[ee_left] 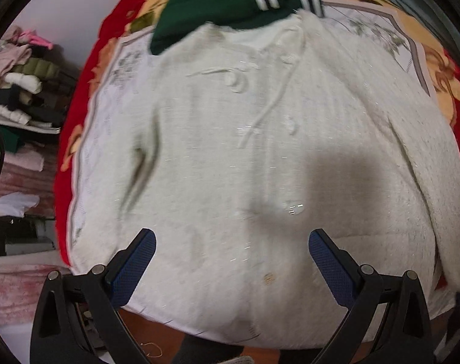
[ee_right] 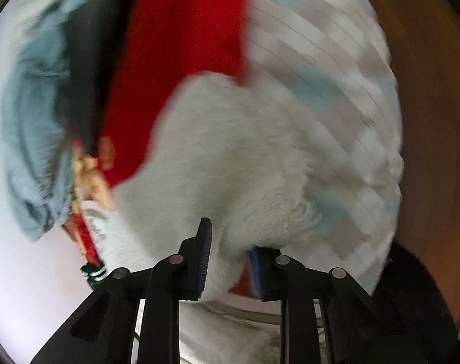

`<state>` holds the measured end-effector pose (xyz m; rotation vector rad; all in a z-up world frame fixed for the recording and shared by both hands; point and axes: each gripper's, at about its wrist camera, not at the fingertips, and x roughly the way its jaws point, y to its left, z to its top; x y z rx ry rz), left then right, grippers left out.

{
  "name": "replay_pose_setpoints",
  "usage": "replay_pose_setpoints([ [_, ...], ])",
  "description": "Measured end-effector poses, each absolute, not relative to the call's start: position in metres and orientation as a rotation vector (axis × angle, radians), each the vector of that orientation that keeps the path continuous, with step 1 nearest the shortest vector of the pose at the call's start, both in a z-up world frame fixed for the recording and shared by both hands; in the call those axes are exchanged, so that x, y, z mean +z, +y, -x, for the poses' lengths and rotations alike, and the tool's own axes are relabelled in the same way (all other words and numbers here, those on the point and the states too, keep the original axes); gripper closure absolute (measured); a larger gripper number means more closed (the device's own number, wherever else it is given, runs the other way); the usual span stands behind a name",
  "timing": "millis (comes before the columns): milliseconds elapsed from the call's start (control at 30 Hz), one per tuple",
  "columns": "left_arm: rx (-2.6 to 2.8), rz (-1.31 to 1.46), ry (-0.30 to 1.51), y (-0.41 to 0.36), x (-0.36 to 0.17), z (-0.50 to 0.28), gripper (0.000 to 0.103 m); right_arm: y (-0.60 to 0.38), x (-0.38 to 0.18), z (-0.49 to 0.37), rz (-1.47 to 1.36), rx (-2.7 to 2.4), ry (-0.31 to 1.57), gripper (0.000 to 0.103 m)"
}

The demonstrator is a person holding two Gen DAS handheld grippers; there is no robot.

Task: Fold large clothes
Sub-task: 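Grasp the cream cardigan's sleeve cuffs with both grippers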

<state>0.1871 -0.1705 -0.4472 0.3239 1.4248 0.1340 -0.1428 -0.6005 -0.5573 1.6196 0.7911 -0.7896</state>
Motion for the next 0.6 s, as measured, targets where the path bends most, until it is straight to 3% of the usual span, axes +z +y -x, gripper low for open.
replay_pose_setpoints([
  [167, 0.081, -0.295, 1.462, -0.185, -0.479, -0.190, 0.000, -0.601, -0.590, 0.122, -1.592, -0.749, 0.836, 0.067],
  [233, 0.067, -0.288, 1.461, -0.183, -0.484, -0.192, 0.000, -0.596, -0.597, 0.120, -1.612, -0.774, 0.794, 0.069],
  [267, 0.058, -0.283, 1.454, -0.183, -0.485, -0.192, 0.000, -0.591, -0.588, 0.118, -1.594, -0.811, 0.773, 0.084],
  [300, 0.049, -0.279, 1.442, -0.181, -0.484, -0.192, 0.000, -0.588, -0.575, 0.116, -1.569, -0.842, 0.754, 0.090],
  [600, 0.031, -0.240, 1.365, -0.142, -0.479, -0.205, 0.000, -0.552, -0.423, 0.045, -1.192, -0.805, 0.671, 0.093],
])
